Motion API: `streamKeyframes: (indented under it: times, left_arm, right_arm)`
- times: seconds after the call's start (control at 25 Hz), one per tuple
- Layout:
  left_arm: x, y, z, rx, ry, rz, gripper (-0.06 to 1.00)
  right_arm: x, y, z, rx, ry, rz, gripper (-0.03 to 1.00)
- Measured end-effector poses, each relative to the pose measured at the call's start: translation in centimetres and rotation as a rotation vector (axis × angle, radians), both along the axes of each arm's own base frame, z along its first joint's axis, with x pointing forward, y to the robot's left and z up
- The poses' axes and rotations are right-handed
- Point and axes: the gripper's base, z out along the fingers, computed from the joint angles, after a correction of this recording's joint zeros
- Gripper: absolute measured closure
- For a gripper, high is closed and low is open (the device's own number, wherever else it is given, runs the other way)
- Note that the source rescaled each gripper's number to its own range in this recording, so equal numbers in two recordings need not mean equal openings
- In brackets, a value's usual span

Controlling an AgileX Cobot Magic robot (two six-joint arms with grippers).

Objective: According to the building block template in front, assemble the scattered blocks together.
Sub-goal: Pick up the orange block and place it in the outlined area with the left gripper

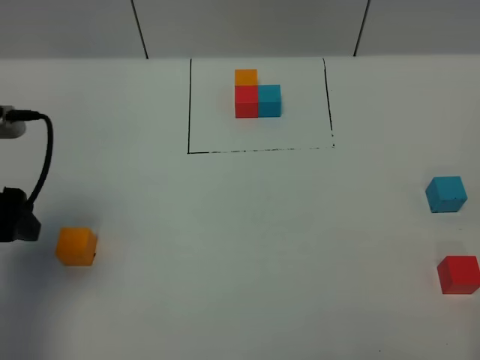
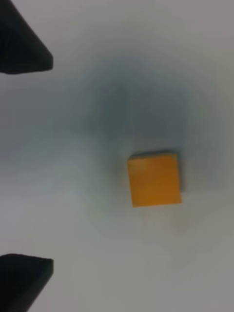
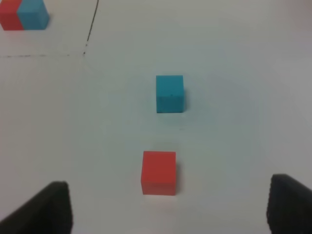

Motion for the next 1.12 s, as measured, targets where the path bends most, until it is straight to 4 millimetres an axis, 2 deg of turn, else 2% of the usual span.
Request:
streamKeyframes:
  times: [0.36,0.72,1.12]
  left_arm:
    - [3.5,-1.8,-4.7,0.003,0.109,-0.053,0.16]
    - [5.1,-3.1,-9.0,0.052,0.218,-0.024,0.16]
    - [6.1,-3.2,-11.2,0.094,0.21,0.03,0.16]
  right_arm:
    - [0.0,0.0,0.0,0.0,0.0,0.0,0.33]
    - [0.0,0.0,0.0,0.0,0.0,0.0,0.33]
    - [0.0,0.0,0.0,0.0,0.0,0.0,0.33]
